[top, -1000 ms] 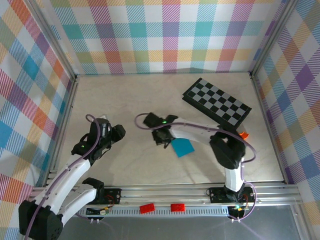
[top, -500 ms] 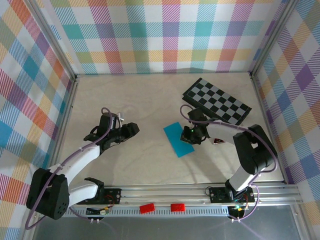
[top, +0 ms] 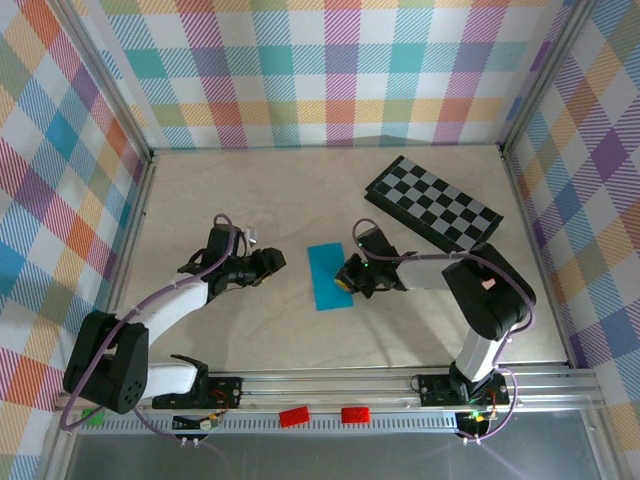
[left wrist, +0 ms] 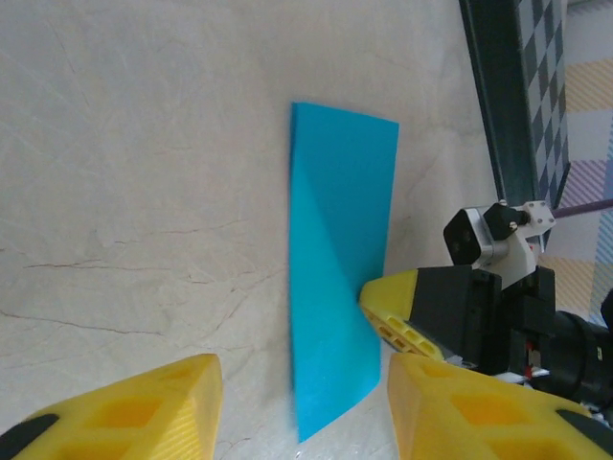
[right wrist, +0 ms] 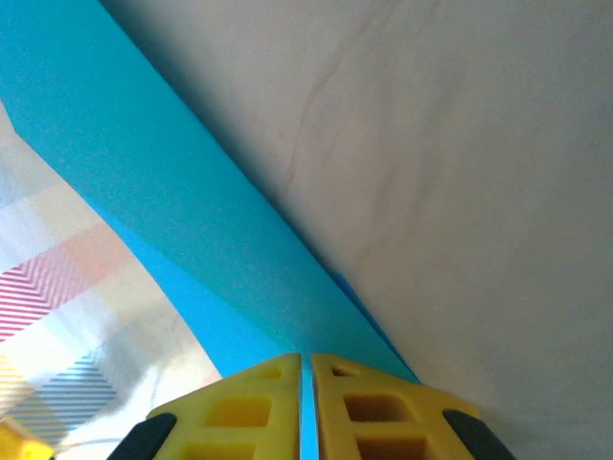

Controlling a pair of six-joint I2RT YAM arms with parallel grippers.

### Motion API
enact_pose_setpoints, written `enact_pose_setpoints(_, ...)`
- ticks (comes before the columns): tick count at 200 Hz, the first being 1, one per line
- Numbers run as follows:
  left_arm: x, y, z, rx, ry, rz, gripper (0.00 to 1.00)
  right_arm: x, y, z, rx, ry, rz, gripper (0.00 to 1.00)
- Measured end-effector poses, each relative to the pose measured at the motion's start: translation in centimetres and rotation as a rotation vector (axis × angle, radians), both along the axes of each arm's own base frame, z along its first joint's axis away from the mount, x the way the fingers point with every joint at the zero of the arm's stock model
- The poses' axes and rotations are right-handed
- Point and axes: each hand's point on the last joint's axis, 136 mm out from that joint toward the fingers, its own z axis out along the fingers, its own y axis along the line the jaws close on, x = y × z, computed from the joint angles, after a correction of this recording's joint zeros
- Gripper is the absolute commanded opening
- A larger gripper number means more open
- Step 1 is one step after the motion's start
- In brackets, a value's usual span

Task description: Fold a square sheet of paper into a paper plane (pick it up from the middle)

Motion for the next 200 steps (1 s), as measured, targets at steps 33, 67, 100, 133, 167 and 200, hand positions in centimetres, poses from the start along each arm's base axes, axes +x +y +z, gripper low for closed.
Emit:
enact_pose_setpoints(33,-0.3,-1.4,-1.4,-0.030,0.056,-0.046,0.38,-1.7,2.1,0.3,0.003,0.018,-0.027,0.14)
enact_pose_setpoints(67,-1.1,-3.0,-2.9,-0.040,0.109,-0.105,0.38,-0.2,0.2,1.1,-0.040,-0.024,-0.011,0.14)
enact_pose_setpoints(100,-0.8,-4.0,-3.4,-0.051,0.130,-0.134,0.38,2.1,-0.4,2.9,-0.029,-0.098,0.101,0.09)
enact_pose_setpoints(133,-0.5,-4.6,-3.5,-0.055,0.129,-0.149,0.42,2.2,1.1,3.7,0.002,-0.140,0.238,0.08)
enact_pose_setpoints(167,-0.8,-5.3,-4.4,-0.053,0.154,-0.168,0.43,1.3,1.6,1.5,0.003,-0.078,0.321,0.07)
enact_pose_setpoints(200,-0.9,-5.6,-5.4,-0.046,0.182,-0.177,0.44,0.7,0.6,0.0,0.008,-0.031,0.330,0.07)
